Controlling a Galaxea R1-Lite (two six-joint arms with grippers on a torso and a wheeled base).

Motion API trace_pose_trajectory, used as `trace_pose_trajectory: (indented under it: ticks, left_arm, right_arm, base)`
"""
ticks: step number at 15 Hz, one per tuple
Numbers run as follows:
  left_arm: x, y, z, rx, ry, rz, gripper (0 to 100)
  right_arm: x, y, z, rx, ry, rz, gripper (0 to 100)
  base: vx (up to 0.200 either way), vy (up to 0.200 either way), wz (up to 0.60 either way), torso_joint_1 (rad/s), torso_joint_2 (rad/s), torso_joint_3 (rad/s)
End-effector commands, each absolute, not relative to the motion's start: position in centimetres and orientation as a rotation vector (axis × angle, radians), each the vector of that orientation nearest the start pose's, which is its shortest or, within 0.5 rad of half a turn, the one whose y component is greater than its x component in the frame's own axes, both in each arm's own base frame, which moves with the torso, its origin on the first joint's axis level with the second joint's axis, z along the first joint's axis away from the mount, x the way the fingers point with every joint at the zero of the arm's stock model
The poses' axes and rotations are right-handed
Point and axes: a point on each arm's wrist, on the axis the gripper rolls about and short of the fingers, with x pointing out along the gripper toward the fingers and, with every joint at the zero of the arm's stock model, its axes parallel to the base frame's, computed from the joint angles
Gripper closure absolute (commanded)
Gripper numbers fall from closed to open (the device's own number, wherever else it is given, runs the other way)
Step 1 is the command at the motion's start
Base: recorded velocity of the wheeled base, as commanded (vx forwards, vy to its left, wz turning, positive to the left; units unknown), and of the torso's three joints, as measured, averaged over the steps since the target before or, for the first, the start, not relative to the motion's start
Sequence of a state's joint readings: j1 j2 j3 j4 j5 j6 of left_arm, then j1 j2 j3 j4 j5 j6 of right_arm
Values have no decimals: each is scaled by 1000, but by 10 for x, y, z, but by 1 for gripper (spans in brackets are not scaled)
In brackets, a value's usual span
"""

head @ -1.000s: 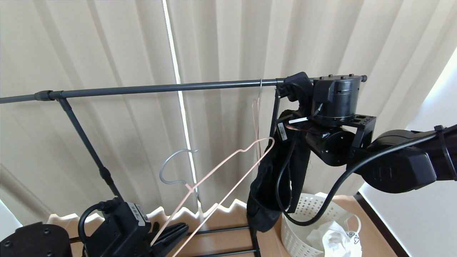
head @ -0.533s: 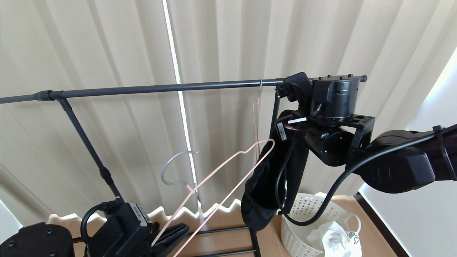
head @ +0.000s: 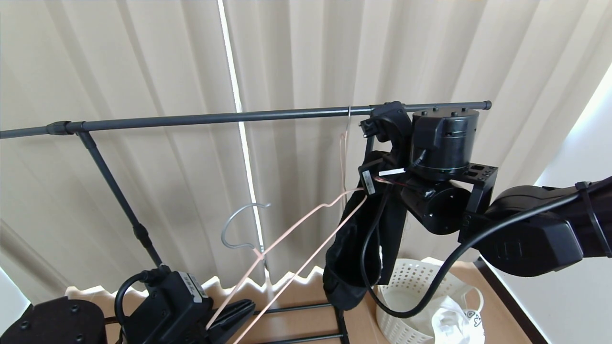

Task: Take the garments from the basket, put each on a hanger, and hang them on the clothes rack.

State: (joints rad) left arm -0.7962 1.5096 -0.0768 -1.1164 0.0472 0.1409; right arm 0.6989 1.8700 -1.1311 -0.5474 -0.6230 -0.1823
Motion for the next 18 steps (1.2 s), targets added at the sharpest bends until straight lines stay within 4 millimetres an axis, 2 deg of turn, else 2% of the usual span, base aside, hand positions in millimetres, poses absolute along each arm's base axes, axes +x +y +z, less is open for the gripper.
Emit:
trace_pose_trajectory:
  ticks: [1,11,18]
  left_arm:
    - [125,-127,104,267,245,-763,100]
    - [128,-127,107,257,228,-753,100]
    - [129,-128,107,254,230,-751,100]
  right_arm:
    - [282,231,204,-306,147,112,100]
    - [248,259,199,-301,110,226,100]
    - [230,264,203,-298,98,274,100]
  base:
    - [0,0,0,0,0,0]
    - [0,0,0,0,0,0]
    - [0,0,0,0,0,0]
